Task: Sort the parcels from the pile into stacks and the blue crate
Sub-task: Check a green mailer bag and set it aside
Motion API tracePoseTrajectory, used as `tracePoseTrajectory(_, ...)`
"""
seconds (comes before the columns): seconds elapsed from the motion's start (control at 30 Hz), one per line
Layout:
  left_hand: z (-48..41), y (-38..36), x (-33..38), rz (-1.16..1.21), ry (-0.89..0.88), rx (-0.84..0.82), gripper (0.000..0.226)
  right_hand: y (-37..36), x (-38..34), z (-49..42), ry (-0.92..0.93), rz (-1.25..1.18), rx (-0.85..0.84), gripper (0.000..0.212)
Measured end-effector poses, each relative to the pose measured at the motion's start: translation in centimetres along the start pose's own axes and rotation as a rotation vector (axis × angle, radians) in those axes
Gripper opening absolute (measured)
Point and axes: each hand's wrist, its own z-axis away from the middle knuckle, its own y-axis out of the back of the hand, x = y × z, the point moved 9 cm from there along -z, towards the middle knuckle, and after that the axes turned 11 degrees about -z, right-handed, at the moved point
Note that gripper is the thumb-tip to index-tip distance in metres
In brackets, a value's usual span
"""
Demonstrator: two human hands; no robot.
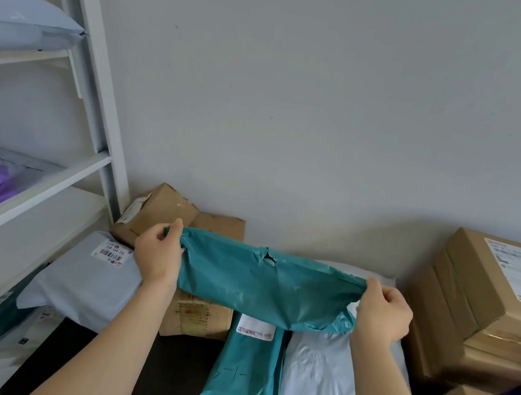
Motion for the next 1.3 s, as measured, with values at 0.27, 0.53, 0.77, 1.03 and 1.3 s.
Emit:
tracePoseTrajectory(0.27, 0.9, 0.7, -1.4, 0.071, 0.036, 0.009, 0.018, 1.4, 0.0, -0.2, 0.014, 0.106, 0.044, 0.021)
tracePoseTrajectory(0.53, 1.3, 1.0, -1.4, 0.16, 0.045, -0.003, 0.017, 1.0, -1.4, -0.1, 0.184, 0.358, -0.015, 0.019)
tracePoseTrajectory(0.77, 1.6, 0.6, -1.6, 0.242, 0.084, -0.044, 0.017, -8.9, -2.2, 6.1, 0.595, 0.888, -0.69, 0.058)
tracePoseTrajectory(1.03, 0.9, 1.0, -0.9, 0.221, 0.067, -0.043, 0.013, -8.9, -3.3, 6.0, 0.652, 1.029, -0.551, 0.033)
tracePoseTrajectory(1.3, 0.7, 1.3, -0.3, 0.222, 0.103, -0.069, 0.043, -9.0, -5.5, 5.9, 0.647, 0.767, -0.476, 0.016)
